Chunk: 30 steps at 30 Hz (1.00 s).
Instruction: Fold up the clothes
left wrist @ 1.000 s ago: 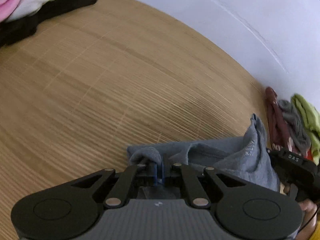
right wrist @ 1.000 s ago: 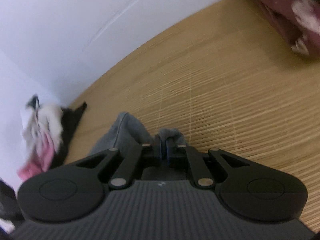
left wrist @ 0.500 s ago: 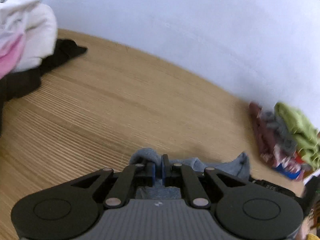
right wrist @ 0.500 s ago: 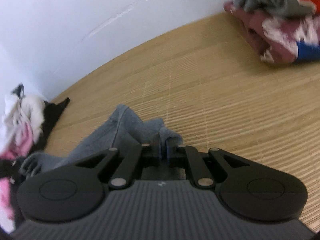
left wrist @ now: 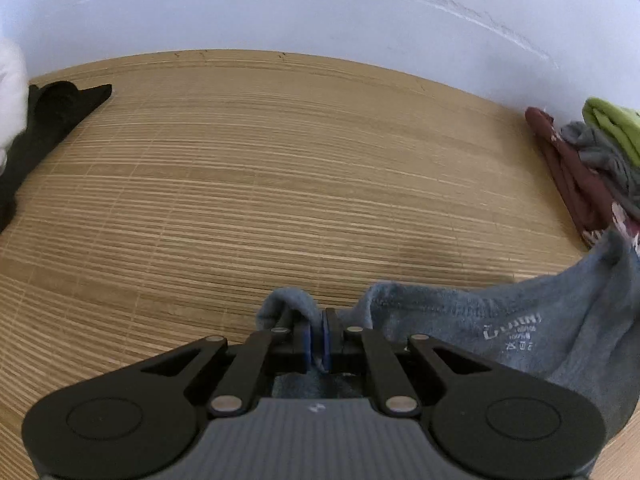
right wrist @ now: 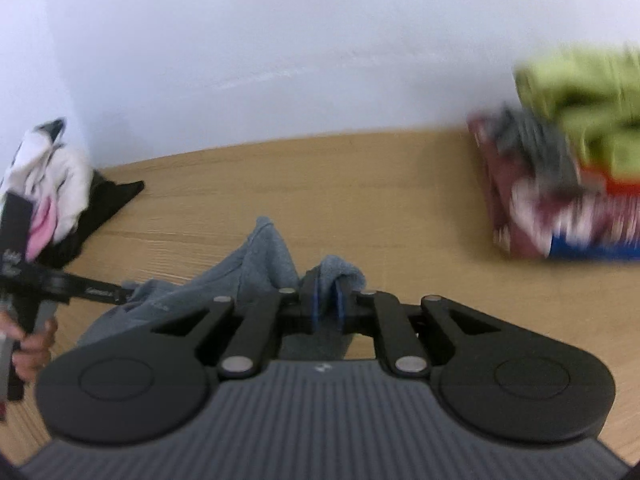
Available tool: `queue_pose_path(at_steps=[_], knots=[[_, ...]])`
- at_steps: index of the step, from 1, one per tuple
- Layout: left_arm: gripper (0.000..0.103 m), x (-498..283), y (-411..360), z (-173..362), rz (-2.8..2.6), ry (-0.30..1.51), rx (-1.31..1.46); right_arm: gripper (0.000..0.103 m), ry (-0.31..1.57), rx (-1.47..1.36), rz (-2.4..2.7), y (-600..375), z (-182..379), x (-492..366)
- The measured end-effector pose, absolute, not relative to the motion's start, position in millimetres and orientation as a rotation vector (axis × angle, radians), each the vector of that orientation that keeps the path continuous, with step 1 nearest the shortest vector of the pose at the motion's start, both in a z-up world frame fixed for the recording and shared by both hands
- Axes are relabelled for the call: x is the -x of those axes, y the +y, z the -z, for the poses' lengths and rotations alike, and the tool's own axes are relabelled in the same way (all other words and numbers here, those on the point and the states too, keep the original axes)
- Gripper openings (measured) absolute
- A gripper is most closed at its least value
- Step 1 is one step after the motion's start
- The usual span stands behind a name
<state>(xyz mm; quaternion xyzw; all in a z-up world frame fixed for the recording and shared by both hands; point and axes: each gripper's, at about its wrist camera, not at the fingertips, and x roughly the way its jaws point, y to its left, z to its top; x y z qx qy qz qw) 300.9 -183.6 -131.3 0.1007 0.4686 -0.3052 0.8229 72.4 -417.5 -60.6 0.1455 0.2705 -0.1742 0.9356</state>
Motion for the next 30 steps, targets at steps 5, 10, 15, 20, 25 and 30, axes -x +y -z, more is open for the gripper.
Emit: queue_pose_path(at_steps=[5, 10, 15, 20, 25, 30], knots=[[0.007, -302.9, -182.1, 131.5, 0.655, 1.011, -0.194, 0.02, 0.582, -0.542, 0.336, -451.1, 68.2, -72.2], [0.007, -302.6, -185.2, 132.6, 0.663, 0.999, -0.217, 0.072, 0.519, -0.982, 0.328, -502.4, 88.6, -60.5], [0.007, -300.5, -187.9, 131.2, 0.664, 0.997, -0.243, 0.076, 0.479, -0.832, 0.411, -494.9, 62.0, -49.1], [0.007, -304.6, -186.6, 131.0, 0.67, 1.011, -0.232, 0.068, 0.534, -0.543, 0.129, -422.4, 59.7, -91.5], [0.012, -308.7, -166.2, 106.7, 0.649, 1.004, -0.135, 0.067, 0.692, -0.302, 0.213, -384.6, 124.1, -152.0], [0.04, -297.4, -128.7, 52.8, 0.762, 0.924, 0.005, 0.067, 0.698, -0.323, 0.225, -384.2, 121.1, -148.6]])
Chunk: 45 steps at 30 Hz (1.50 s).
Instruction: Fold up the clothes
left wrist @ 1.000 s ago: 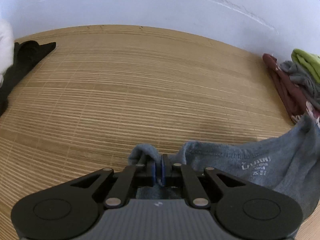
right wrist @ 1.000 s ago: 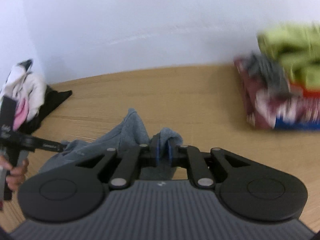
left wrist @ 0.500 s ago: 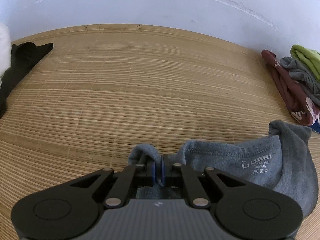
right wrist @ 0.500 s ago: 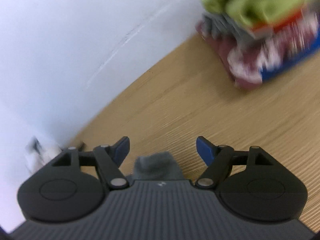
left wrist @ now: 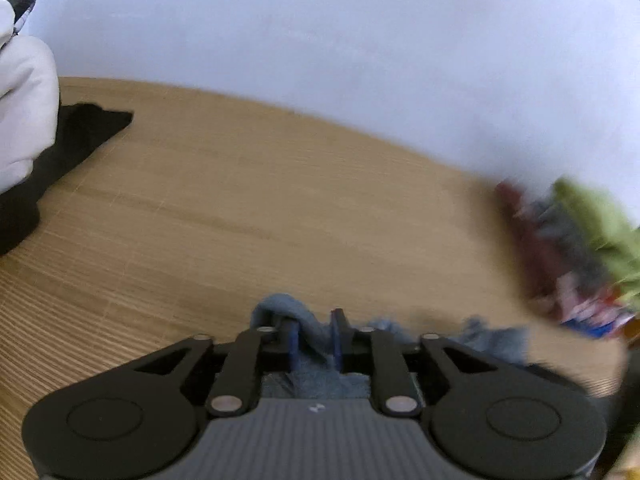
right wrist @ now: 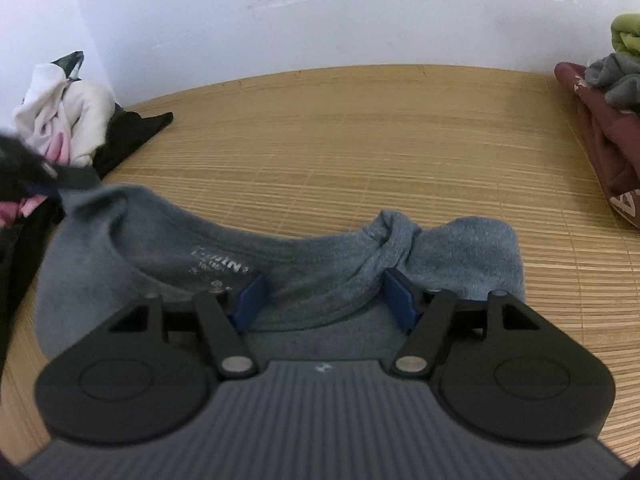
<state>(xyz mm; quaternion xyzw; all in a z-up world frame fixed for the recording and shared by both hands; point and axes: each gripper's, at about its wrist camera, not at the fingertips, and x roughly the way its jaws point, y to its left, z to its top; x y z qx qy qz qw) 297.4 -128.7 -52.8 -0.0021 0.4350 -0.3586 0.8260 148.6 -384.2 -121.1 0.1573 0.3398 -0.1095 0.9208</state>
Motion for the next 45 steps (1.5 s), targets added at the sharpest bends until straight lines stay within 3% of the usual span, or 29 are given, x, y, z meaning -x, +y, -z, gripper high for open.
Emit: queue_pose_path(at_steps=[1, 6, 11, 15, 17, 19, 22, 25, 31, 35, 45], knots=[[0.05, -290.9, -131.3, 46.7, 0.791, 0.91, -0.021, 0.067, 0.697, -0.326, 0.229, -384.8, 122.1, -148.9], [0.051, -264.0, -151.7, 39.5, 0.772, 0.777, -0.171, 0.067, 0.691, -0.338, 0.243, -386.5, 124.7, -151.4], [0.052, -275.7, -169.1, 60.0, 0.915, 0.883, -0.208, 0.067, 0.68, -0.396, 0.238, -394.6, 119.9, -150.5], [0.054, -287.2, -196.4, 120.9, 0.878, 1.043, -0.259, 0.068, 0.57, -0.508, 0.28, -413.0, 97.6, -128.8], [0.059, -287.5, -196.3, 129.1, 0.888, 1.013, -0.254, 0.07, 0.591, -0.456, 0.34, -416.8, 97.8, -127.7], [0.06, -289.5, -195.2, 133.3, 0.906, 0.999, -0.248, 0.072, 0.742, -0.402, 0.353, -420.7, 118.8, -141.6], [0.062, -292.2, -195.8, 136.0, 0.921, 0.994, -0.24, 0.081, 0.707, -0.498, 0.363, -431.4, 139.1, -137.7], [0.062, -291.2, -196.4, 134.8, 0.921, 0.985, -0.236, 0.081, 0.688, -0.543, 0.374, -436.3, 132.4, -131.7], [0.062, -282.6, -177.8, 100.0, 0.852, 0.956, -0.179, 0.081, 0.565, -0.546, 0.412, -437.5, 99.5, -93.7], [0.067, -270.1, -152.6, 78.3, 0.826, 0.892, -0.235, 0.082, 0.55, -0.602, 0.435, -438.4, 91.7, -55.9], [0.068, -237.1, -103.4, 112.1, 0.78, 0.965, -0.336, 0.082, 0.676, -0.659, 0.423, -403.5, 116.9, -2.9]])
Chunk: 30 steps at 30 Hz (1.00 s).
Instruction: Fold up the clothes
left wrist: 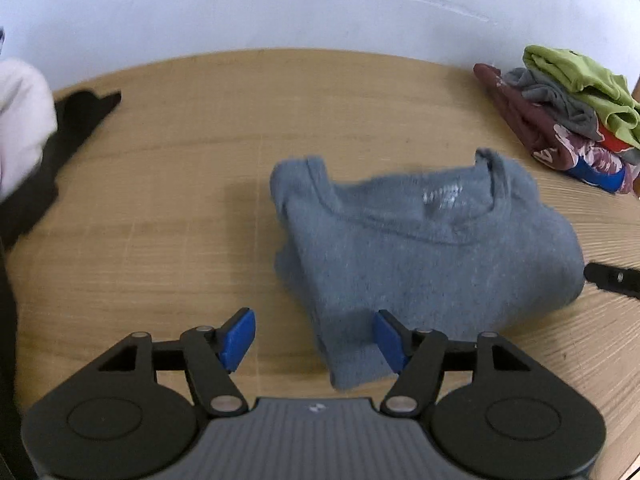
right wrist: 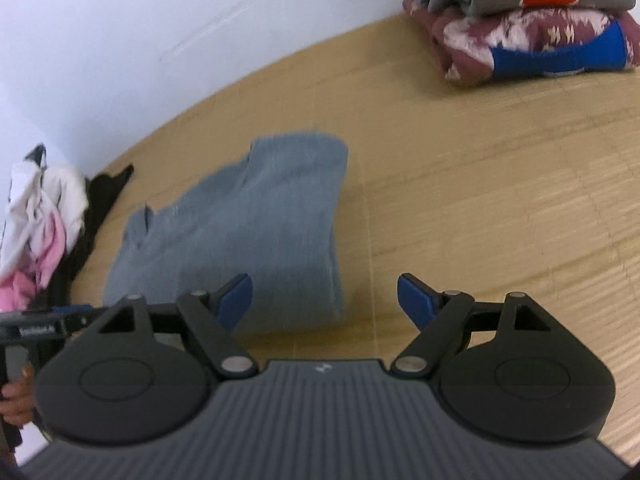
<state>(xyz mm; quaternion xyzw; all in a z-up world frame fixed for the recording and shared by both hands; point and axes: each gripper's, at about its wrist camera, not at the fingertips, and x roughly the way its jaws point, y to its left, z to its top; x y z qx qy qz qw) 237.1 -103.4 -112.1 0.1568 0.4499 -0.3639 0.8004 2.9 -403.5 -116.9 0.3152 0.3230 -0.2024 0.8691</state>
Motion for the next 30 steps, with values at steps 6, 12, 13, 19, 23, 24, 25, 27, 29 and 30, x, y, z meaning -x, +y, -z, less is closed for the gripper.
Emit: queue_pose_path(at_steps=[6, 12, 13, 19, 23, 24, 25, 27, 29, 30], knots=[[0.068, -230.4, -95.3, 106.3, 0.808, 0.926, -0.36, 0.082, 0.684, -0.629, 0.396, -386.7, 119.4, -4.7], [0.068, -216.7, -99.5, 111.9, 0.831, 0.927, -0.383, 0.082, 0.701, -0.611, 0.381, -383.5, 121.1, -10.1], [0.068, -216.1, -103.4, 114.6, 0.835, 0.93, -0.379, 0.082, 0.708, -0.614, 0.381, -384.5, 122.6, -12.1], [0.068, -211.0, -122.8, 128.9, 0.861, 0.992, -0.357, 0.081, 0.732, -0.599, 0.371, -386.2, 128.7, -22.7], [0.068, -206.2, -134.1, 137.9, 0.83, 0.979, -0.414, 0.081, 0.739, -0.526, 0.369, -382.8, 131.5, -30.4], [0.068, -206.4, -136.3, 140.1, 0.826, 0.981, -0.422, 0.081, 0.743, -0.512, 0.364, -382.6, 131.9, -33.1], [0.068, -207.4, -138.5, 141.9, 0.821, 0.982, -0.428, 0.08, 0.747, -0.505, 0.358, -382.9, 132.6, -35.5], [0.069, -210.4, -142.9, 144.2, 0.814, 0.985, -0.437, 0.08, 0.753, -0.497, 0.352, -384.4, 134.0, -40.0], [0.071, -212.5, -146.9, 146.4, 0.81, 0.986, -0.446, 0.078, 0.757, -0.488, 0.347, -385.6, 135.3, -44.1], [0.071, -213.1, -148.5, 147.2, 0.81, 0.985, -0.452, 0.076, 0.76, -0.481, 0.341, -385.9, 136.3, -46.7]])
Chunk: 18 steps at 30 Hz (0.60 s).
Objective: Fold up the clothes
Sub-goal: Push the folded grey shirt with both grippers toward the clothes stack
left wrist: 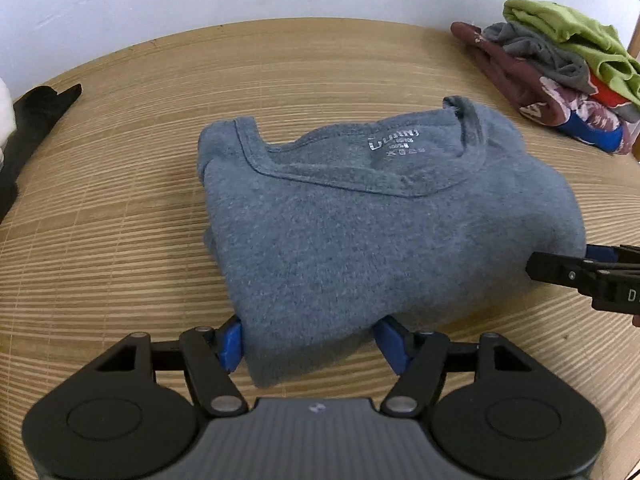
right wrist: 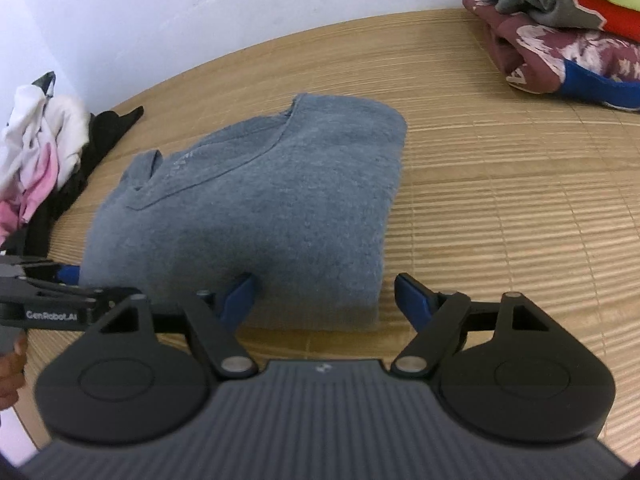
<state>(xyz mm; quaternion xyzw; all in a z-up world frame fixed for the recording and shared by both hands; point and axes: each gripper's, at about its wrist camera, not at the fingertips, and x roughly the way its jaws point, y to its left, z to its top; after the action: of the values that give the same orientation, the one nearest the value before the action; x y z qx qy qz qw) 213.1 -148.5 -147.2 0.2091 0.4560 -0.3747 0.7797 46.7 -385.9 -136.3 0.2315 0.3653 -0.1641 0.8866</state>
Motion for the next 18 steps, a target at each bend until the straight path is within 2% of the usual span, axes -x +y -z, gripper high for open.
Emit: queue_pose_path(at_steps=[1, 4, 10, 18], knots=[[0.071, -213.8, -150.7, 148.4, 0.81, 0.984, -0.459, 0.07, 0.763, -0.474, 0.334, -386.0, 137.0, -49.0], [0.07, -216.8, -159.0, 149.5, 0.811, 0.956, -0.484, 0.061, 0.764, -0.457, 0.323, -385.2, 138.1, -56.7], [0.069, -243.0, -199.2, 149.5, 0.848, 0.911, -0.524, 0.06, 0.752, -0.441, 0.375, -409.5, 138.3, -83.2], [0.069, -288.9, -290.4, 151.6, 0.908, 0.864, -0.557, 0.059, 0.734, -0.383, 0.504, -474.0, 135.3, -129.0]])
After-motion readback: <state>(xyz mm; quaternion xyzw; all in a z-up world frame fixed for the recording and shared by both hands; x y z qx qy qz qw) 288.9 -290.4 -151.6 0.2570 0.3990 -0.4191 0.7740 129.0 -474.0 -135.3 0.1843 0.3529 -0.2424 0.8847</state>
